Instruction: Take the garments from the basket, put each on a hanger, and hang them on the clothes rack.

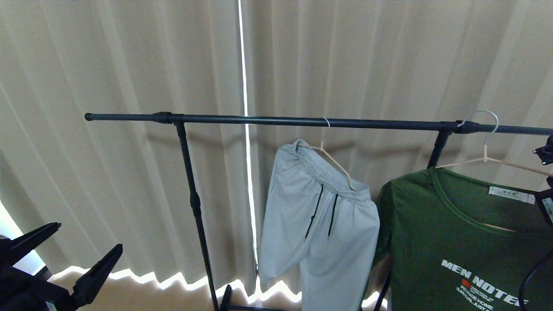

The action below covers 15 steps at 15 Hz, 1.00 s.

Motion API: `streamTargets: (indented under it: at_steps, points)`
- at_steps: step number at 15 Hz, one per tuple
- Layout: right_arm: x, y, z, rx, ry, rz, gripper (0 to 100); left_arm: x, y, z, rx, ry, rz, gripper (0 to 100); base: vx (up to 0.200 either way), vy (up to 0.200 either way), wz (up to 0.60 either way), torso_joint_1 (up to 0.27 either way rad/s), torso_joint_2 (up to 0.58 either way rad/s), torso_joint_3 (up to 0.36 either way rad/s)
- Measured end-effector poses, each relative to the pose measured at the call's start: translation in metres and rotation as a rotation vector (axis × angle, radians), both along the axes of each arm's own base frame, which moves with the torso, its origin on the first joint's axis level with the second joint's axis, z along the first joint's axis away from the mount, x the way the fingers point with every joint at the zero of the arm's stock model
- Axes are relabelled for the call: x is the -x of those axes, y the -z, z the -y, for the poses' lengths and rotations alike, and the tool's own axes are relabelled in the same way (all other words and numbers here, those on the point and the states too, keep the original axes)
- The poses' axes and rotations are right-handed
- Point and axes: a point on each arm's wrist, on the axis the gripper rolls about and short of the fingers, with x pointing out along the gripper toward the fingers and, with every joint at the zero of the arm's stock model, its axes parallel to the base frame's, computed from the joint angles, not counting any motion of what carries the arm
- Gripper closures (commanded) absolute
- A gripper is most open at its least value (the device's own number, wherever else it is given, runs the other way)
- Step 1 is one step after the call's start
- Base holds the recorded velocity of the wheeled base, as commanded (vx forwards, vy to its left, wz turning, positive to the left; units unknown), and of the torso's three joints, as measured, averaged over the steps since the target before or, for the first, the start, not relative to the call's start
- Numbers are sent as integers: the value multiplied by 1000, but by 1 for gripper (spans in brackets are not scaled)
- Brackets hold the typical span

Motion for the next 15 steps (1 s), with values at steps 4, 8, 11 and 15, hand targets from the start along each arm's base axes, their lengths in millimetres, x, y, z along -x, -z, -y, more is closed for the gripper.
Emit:
streamTargets:
  at_steps: [4,8,11,15]
  points:
    - [-18,1,0,1,0,-6,100,0,0,0,0,-1,0,0,150,0,0,1,2,3]
    - [-36,4,-3,16,27,-20,100,2,0,0,0,1,7,0,0,0,0,0,0,0]
    - [-48,8,-9,28,38,-26,100,3,-1,-1,1,1,15,0,0,0,0,0,0,0]
    - [-65,14,-16,39,40,-47,100,4,-1,-1,0,2,19,0,0,0,0,0,0,0]
